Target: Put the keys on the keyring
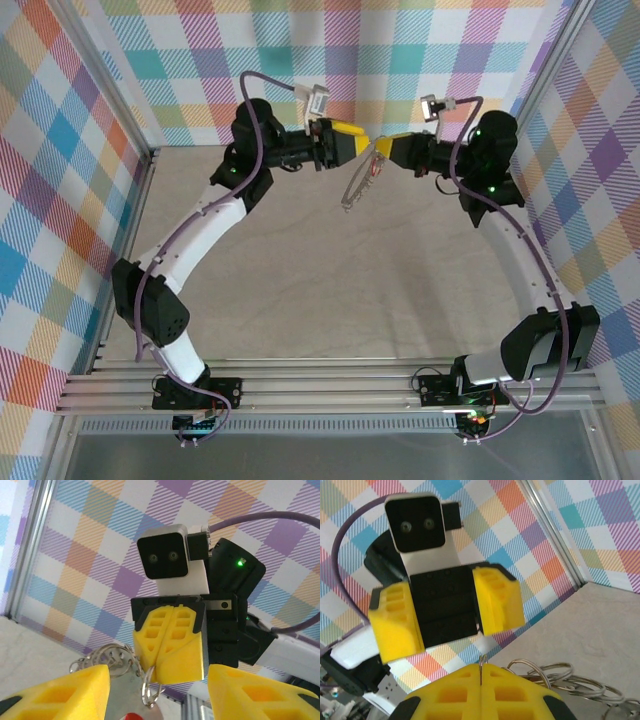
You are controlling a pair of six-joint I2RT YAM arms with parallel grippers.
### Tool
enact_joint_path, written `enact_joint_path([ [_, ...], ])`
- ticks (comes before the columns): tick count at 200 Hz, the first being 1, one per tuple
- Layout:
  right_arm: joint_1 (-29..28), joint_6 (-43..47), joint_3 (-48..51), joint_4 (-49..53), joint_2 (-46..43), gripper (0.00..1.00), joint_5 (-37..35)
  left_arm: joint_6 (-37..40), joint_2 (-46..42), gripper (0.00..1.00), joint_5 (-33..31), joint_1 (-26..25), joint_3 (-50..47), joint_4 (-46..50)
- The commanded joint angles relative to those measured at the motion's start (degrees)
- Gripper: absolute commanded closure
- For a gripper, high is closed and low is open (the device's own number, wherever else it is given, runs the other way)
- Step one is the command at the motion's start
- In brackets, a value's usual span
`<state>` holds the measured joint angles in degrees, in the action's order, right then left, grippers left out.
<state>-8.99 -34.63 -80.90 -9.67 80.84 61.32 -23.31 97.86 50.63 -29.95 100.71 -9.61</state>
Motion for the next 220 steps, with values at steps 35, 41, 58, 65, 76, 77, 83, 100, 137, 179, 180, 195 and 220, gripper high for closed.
enact_joint_path([
  [35, 1.1, 13.9, -9.7, 16.1, 5.5, 1.00, 13.1, 13.1, 3.8, 0.50, 9.7, 2.4, 13.3, 21.4],
  [41, 1.2, 14.3, -10.3, 16.7, 6.0, 1.00, 13.8, 13.7, 4.5, 0.53, 10.7, 2.4, 14.3, 22.7],
  [58, 1.2, 14.4, -11.3, 17.3, 7.4, 1.00, 15.2, 14.8, 6.4, 0.60, 13.4, 2.4, 17.2, 25.1],
  [65, 1.2, 14.4, -11.5, 17.5, 7.8, 1.00, 15.4, 15.4, 7.0, 0.62, 14.1, 2.4, 18.2, 28.0],
  [76, 1.2, 14.3, -11.5, 17.3, 8.2, 1.00, 15.7, 16.1, 7.7, 0.64, 14.8, 2.4, 19.3, 29.5],
  [77, 1.1, 14.3, -11.5, 17.3, 8.2, 1.00, 15.7, 16.1, 7.7, 0.64, 14.8, 2.4, 19.3, 29.6],
  [83, 1.2, 14.3, -11.4, 17.3, 8.4, 1.00, 15.8, 16.3, 8.1, 0.64, 14.8, 2.3, 19.6, 30.0],
  [100, 1.1, 13.9, -11.0, 16.7, 8.6, 1.00, 16.1, 16.5, 8.6, 0.64, 14.8, 2.3, 19.7, 30.2],
  [137, 1.2, 13.1, -10.2, 15.2, 8.7, 1.00, 16.2, 16.4, 10.3, 0.64, 14.9, 1.8, 20.5, 30.7],
  [179, 1.2, 12.8, -10.1, 14.9, 8.8, 1.00, 16.2, 16.4, 11.6, 0.65, 15.1, 0.9, 21.5, 31.0],
  [180, 1.2, 12.8, -10.1, 14.9, 8.9, 1.00, 16.2, 16.4, 11.6, 0.65, 15.1, 0.8, 21.5, 31.0],
  [195, 1.1, 12.8, -10.1, 14.8, 8.8, 1.00, 16.1, 16.4, 11.6, 0.65, 14.9, 0.7, 21.4, 31.0],
  [220, 1.2, 12.4, -10.0, 14.3, 9.0, 1.00, 15.7, 16.5, 11.6, 0.68, 15.5, 0.3, 21.4, 31.1],
])
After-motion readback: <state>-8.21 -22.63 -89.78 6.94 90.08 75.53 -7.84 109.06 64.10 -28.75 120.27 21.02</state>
